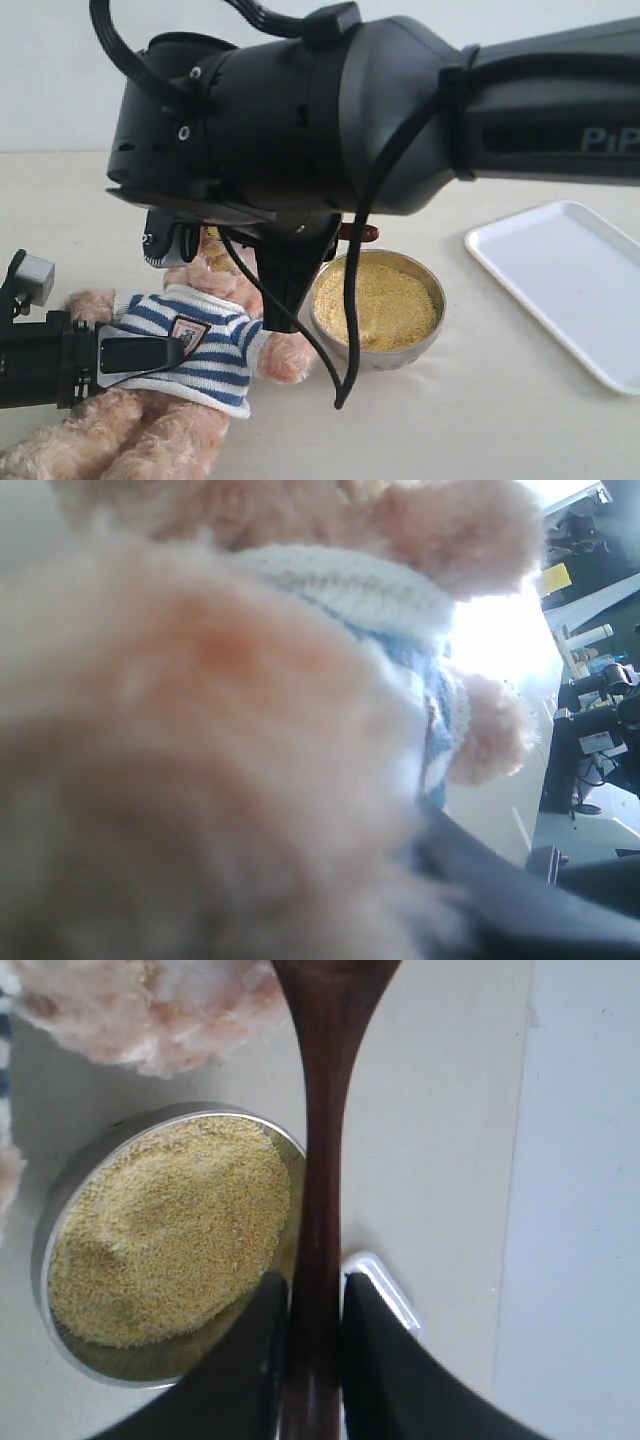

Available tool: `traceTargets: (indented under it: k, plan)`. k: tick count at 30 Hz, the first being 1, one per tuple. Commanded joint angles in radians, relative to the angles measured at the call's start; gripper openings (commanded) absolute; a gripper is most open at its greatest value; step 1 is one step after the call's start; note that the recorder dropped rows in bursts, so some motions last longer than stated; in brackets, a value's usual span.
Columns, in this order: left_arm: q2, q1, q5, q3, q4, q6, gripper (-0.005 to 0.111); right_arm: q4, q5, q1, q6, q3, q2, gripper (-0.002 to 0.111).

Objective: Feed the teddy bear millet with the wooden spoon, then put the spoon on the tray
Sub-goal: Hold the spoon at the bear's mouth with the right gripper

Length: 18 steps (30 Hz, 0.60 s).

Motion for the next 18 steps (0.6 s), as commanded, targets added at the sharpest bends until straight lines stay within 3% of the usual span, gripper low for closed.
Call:
traceTargets:
  k: [1,9,18]
  plan:
    - [-0.001,-0.002,0.039,-0.002,-0.005,0.007,0.005,-0.012,0.002,-0.002,0.013,0.002,0.003,0.0]
    - [-0.001,-0.002,0.039,-0.002,-0.005,0.007,0.005,0.036,0.002,0.012,0.011,0.002,0.007,0.0]
    - [-0.001,-0.002,0.039,-0.002,-0.005,0.007,0.005,-0.034,0.002,0.04,-0.007,0.002,0.013,0.0]
